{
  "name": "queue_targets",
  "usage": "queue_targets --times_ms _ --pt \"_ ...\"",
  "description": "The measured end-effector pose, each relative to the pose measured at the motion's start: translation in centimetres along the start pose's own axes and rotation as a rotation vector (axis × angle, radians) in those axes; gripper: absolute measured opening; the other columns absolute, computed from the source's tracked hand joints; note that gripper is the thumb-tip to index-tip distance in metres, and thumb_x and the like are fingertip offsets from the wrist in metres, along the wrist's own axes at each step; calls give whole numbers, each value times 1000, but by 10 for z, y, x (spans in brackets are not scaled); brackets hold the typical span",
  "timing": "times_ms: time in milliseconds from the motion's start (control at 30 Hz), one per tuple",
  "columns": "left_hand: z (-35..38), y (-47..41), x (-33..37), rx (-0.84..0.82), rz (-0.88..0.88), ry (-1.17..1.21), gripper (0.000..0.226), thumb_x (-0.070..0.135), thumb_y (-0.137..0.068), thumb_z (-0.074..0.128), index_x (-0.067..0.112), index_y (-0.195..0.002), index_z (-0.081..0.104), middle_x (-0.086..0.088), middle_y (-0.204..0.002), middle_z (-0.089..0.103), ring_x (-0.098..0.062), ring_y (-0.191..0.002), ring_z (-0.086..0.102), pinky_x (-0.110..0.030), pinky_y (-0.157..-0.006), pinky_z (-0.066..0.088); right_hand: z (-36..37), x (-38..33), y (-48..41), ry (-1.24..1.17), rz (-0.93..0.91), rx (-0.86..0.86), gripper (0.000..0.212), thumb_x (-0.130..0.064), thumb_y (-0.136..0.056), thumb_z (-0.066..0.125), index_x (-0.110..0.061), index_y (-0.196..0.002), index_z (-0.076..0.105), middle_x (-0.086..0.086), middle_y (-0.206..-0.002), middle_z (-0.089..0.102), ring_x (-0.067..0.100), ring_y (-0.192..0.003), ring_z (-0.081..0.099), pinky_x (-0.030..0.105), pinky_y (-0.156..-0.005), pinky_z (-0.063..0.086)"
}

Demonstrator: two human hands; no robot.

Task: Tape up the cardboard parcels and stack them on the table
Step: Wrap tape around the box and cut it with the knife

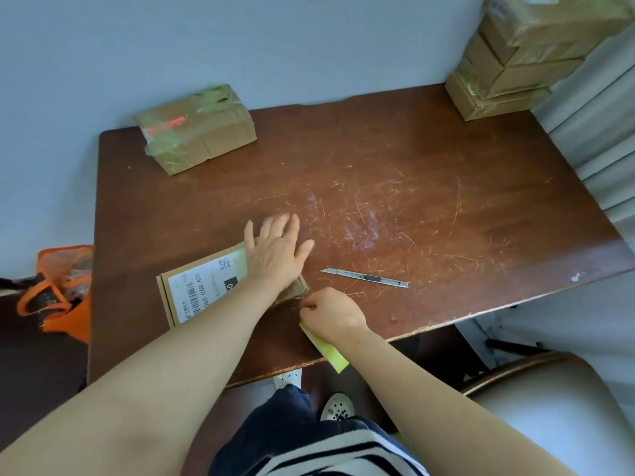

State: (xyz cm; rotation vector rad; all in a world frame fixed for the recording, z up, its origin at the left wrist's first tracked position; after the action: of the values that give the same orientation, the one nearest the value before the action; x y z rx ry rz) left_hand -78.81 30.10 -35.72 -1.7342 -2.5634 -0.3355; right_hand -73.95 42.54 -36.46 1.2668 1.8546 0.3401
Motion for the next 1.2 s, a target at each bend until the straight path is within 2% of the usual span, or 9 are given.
queue_targets --times_ms 100,400,567,667,833,967,1000,1067,1200 --pt "-1 22 4 44 57 -51 63 55 -95 2 29 -151 -9 -4 -158 -17 -21 -145 -20 -42 -107 -26 0 2 -2 -13 20 -12 25 -18 -89 47 -11 -97 69 4 -84 62 25 -77 56 23 -61 39" --pt "6 59 16 49 251 -165 58 47 -99 8 24 -150 23 -6 -160 11 -22 -147 7 -42 -118 -1 -5 5 2 -67 25 -31 23 -22 -87 47 -14 -84 68 0 -68 55 19 -66 52 22 -48 33" --pt "5 65 15 -28 300 20 54 41 -103 20 20 -152 15 -4 -160 -1 -20 -147 -6 -35 -117 -10 -11 12 6 -192 92 -19 26 -23 -85 46 -18 -61 55 -2 -63 53 20 -66 51 26 -54 37" --pt "-8 83 9 29 349 59 73 42 -84 41 10 -149 28 -12 -159 12 -29 -144 11 -44 -117 4 -12 13 12 -326 110 -37 24 -13 -81 49 -2 -84 70 15 -89 68 19 -71 51 36 -70 50" --pt "16 106 -2 -70 249 -142 103 57 -76 57 15 -153 3 -5 -160 -5 -21 -147 2 -40 -116 -9 -28 9 29 -465 81 60 31 -10 -82 51 5 -108 62 23 -119 57 39 -114 50 51 -93 44" --pt "-2 105 -4 9 216 -183 93 47 -83 63 18 -152 9 -8 -155 15 -26 -141 20 -37 -117 12 -48 -7 41 -528 27 68 30 -10 -83 51 5 -106 61 26 -117 54 26 -115 35 54 -83 48" --pt "-9 104 -6 19 216 -165 88 42 -83 64 20 -152 13 -8 -150 22 -27 -136 27 -36 -112 22 -52 -12 43 -531 9 60 30 -11 -83 51 5 -106 62 28 -115 55 11 -96 30 48 -73 52" --pt "-29 101 -9 41 233 -129 82 39 -84 63 23 -151 19 -6 -142 33 -25 -127 37 -33 -97 37 -63 -21 46 -537 -32 49 24 -11 -85 54 0 -99 69 27 -106 63 19 -72 49 29 -63 45" --pt "-67 85 -20 94 194 -69 79 47 -84 60 26 -150 21 -1 -126 53 -27 -106 58 -35 -77 47 -82 -36 47 -567 -163 86 30 -14 -88 60 -19 -118 63 -3 -113 63 14 -97 59 24 -77 46"
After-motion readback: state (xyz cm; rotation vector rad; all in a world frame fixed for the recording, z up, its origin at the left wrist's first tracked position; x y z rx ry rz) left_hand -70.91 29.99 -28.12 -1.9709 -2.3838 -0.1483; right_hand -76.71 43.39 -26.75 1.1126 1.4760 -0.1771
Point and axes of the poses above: each hand's wrist, its own y-axis away from the middle knuckle, its own z-axis out of the palm, x = y × z, the point moved 10 cm from there along -y, towards the middle knuckle
